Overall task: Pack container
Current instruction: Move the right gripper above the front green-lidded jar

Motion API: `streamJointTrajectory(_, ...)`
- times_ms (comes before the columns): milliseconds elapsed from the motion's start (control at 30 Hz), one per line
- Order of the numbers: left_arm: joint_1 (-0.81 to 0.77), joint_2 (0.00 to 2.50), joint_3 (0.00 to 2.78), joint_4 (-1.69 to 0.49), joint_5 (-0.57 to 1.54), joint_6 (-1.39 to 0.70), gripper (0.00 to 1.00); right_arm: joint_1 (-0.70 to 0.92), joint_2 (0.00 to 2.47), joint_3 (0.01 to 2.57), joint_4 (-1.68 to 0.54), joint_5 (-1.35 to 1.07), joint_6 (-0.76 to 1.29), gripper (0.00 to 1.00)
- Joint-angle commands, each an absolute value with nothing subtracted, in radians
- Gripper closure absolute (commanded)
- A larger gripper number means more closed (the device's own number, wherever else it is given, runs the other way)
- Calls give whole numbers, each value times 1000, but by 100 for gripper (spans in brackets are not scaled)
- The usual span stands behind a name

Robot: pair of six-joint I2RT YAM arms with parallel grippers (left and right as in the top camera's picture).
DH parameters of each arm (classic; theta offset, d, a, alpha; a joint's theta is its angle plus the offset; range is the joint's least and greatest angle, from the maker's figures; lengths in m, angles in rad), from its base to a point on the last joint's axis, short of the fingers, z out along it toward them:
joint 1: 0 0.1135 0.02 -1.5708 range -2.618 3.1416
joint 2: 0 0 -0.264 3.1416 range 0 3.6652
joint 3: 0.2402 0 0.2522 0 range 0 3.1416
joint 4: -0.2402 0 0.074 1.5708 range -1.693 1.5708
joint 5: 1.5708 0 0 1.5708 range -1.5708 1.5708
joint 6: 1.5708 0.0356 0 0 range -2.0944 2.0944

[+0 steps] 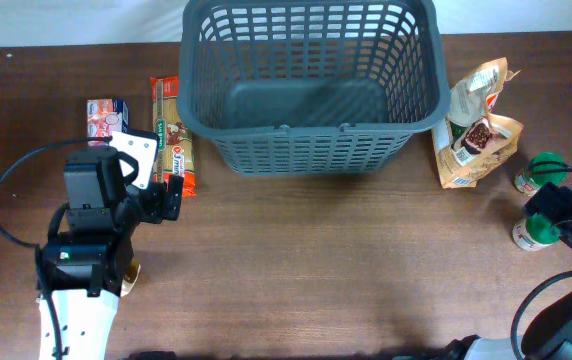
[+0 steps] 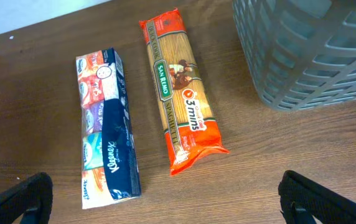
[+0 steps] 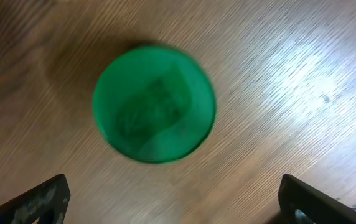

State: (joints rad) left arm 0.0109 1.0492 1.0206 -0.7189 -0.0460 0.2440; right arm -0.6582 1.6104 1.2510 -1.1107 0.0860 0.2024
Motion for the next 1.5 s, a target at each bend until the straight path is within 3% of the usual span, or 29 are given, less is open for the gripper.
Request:
streamJointTrajectory(0,16,1052,1032,-720,-57,256,1,-656,1615,1245,-1103,169,191,1)
streamJointTrajectory(433,16,1052,1032,-720,-57,256,1,-656,1616,1245,-1049,48,131,1)
streamJointTrajectory(1467,16,1052,1032,-720,-57,256,1,-656,1759,1243,-950,56,105,1)
